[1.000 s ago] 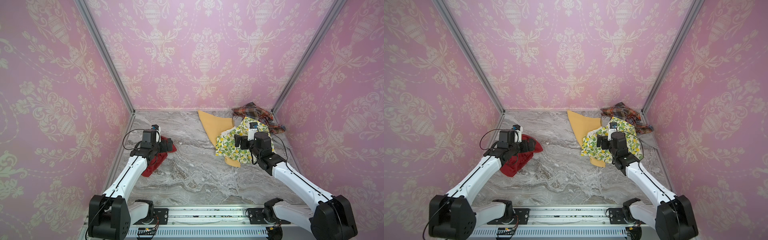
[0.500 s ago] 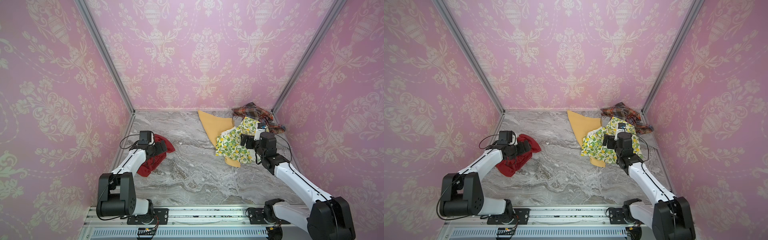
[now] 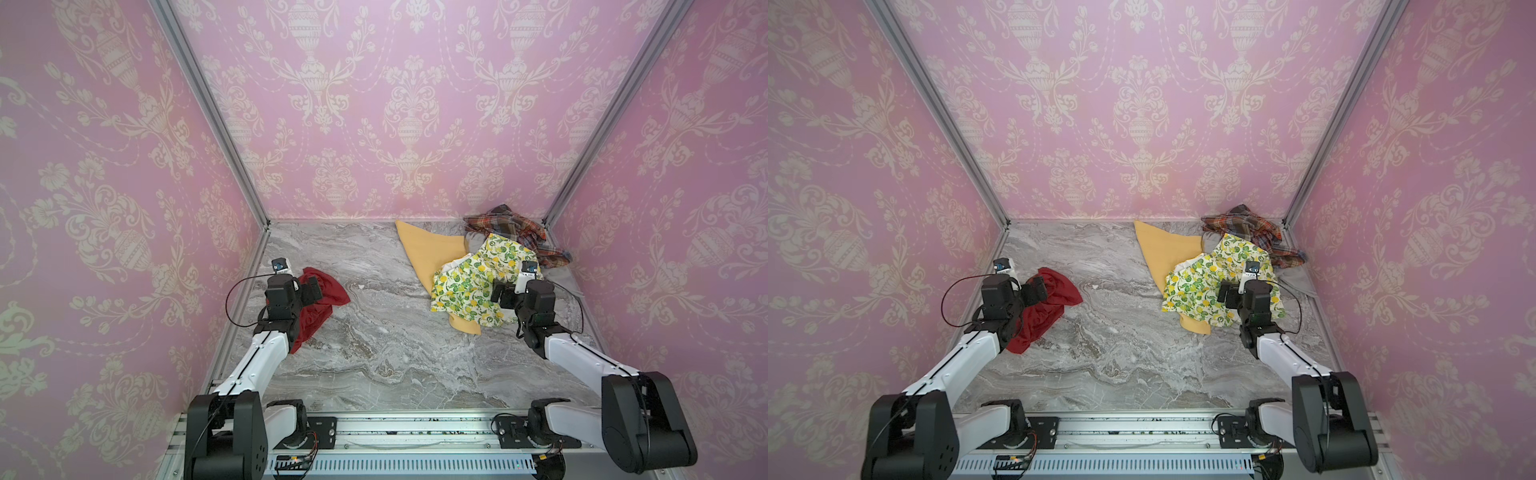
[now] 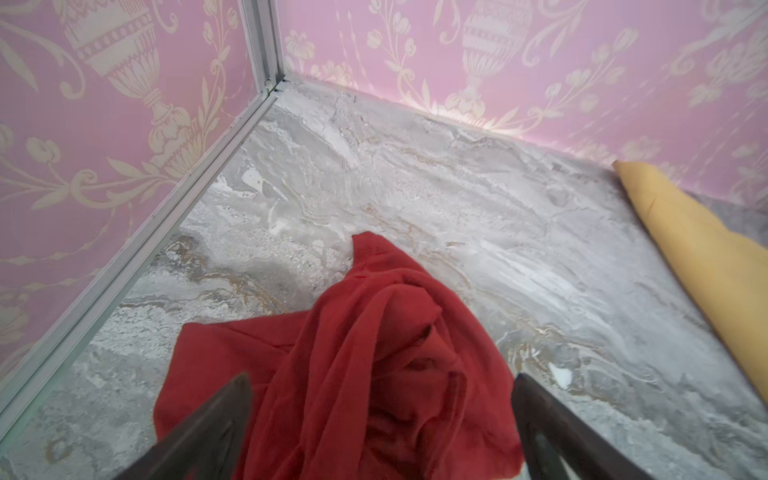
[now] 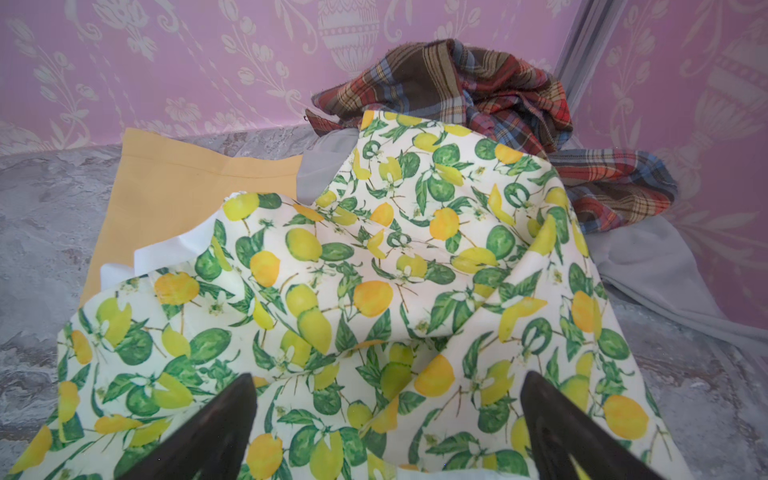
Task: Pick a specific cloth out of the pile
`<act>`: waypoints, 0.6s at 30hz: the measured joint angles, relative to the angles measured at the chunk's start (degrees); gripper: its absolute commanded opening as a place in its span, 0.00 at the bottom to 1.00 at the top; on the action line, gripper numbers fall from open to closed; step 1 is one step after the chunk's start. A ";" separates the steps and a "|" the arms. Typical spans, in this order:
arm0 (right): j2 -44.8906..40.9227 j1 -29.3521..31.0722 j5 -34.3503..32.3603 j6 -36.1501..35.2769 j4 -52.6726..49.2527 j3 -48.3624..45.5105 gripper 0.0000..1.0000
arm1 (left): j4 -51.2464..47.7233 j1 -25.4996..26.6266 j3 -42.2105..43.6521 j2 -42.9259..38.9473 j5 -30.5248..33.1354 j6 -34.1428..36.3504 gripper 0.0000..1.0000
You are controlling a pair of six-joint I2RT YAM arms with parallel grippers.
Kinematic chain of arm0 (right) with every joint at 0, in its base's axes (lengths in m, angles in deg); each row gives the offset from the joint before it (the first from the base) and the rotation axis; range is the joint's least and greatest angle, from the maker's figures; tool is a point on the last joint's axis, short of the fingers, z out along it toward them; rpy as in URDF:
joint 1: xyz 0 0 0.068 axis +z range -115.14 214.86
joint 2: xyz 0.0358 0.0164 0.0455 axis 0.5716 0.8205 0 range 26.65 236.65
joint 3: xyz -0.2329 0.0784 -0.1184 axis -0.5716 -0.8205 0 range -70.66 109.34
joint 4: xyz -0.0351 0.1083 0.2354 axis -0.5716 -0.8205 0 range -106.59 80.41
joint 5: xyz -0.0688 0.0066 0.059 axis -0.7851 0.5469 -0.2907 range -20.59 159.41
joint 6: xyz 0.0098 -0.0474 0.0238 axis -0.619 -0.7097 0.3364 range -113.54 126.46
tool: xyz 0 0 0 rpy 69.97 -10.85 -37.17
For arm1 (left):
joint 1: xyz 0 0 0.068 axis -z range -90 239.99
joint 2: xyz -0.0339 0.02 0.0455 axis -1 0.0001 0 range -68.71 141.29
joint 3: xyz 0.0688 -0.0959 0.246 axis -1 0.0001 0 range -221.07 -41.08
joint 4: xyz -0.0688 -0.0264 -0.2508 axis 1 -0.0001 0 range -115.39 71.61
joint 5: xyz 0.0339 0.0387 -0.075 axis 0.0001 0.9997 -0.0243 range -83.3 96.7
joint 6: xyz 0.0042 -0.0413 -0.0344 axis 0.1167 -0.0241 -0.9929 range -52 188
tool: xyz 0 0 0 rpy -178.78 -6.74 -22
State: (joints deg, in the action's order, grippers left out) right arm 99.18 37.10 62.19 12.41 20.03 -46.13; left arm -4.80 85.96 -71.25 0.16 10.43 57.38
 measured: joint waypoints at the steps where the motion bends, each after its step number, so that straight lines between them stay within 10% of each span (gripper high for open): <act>1: 1.09 -0.35 0.20 -0.24 1.16 -0.46 1.00 | 2.32 0.00 1.27 1.55 0.52 1.36 0.99; 18: 16.17 -1.75 1.46 -0.66 27.08 -7.58 1.00 | 26.71 -1.44 8.50 11.93 -2.05 8.83 0.99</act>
State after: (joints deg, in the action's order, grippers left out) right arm 115.35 35.35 63.65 11.76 47.11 -53.71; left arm 21.91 84.52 -62.75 12.09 8.38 66.21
